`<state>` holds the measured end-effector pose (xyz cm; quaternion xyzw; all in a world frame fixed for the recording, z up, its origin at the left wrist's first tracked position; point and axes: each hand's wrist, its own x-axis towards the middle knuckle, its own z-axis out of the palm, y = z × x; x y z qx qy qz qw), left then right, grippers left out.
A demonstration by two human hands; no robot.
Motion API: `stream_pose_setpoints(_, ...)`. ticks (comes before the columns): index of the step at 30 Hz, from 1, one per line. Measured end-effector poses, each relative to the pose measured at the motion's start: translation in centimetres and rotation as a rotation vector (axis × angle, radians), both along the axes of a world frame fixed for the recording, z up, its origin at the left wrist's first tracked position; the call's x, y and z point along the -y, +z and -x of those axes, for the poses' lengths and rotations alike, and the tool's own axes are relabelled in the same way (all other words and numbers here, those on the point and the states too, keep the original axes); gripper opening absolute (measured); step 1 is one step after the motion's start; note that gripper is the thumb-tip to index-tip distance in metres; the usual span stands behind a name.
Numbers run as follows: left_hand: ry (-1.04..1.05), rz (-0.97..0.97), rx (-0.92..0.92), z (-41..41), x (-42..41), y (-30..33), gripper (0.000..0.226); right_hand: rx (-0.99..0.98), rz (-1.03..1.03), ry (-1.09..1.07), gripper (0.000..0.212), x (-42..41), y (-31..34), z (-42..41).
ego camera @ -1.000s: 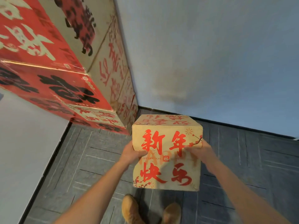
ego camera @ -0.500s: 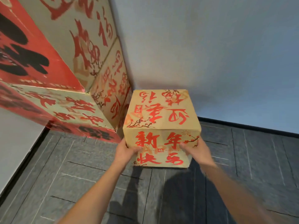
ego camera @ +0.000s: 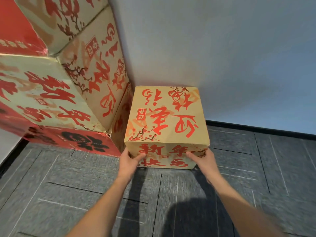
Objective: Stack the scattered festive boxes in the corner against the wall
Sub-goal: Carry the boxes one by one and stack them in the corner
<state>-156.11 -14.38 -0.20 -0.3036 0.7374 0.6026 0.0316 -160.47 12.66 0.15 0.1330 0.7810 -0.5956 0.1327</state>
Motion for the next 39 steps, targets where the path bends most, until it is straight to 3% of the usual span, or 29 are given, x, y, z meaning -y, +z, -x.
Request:
stream_pose_setpoints(9, -0.019, -0.037, -0.016, 0.3, 1.6, -3.2, 0.046, -0.051, 0.025, 0.020, 0.047, 0.8, -2.9, -0.4)
stream_pose_setpoints(14, -0.074, -0.094, 0.072, 0.4, 2.3, -2.5, 0.048, 0.044, -0.017, 0.109, 0.061, 0.4, -1.9, -0.4)
stream_pose_setpoints(19, -0.213, -0.141, 0.243, -0.1, 3.4, 2.3, 0.089, 0.192, 0.012, 0.281, 0.093, -0.9, 2.5, -0.3)
stream_pose_setpoints(21, -0.183, -0.183, 0.232, -0.9, 3.3, 4.4, 0.112, 0.195, 0.101, 0.247, 0.104, -1.1, 4.8, -0.3)
stream_pose_setpoints(23, -0.144, -0.249, 0.211, -1.5, 3.1, 6.1, 0.115, 0.195, 0.162, 0.159, 0.110, -1.0, 6.4, -0.4)
stream_pose_setpoints(28, -0.121, -0.317, 0.180, -1.0, 2.8, 7.6, 0.100, 0.065, 0.066, 0.149, 0.088, 0.8, 8.3, -0.1)
stream_pose_setpoints(33, 0.014, -0.339, 0.201, -0.4, 4.1, 6.5, 0.124, -0.032, -0.019, 0.205, 0.070, 3.1, 8.5, 0.0)
stream_pose_setpoints(39, 0.153, -0.403, 0.145, 0.6, 6.9, 4.7, 0.139, -0.005, -0.051, 0.204, 0.076, 5.7, 8.2, -0.1)
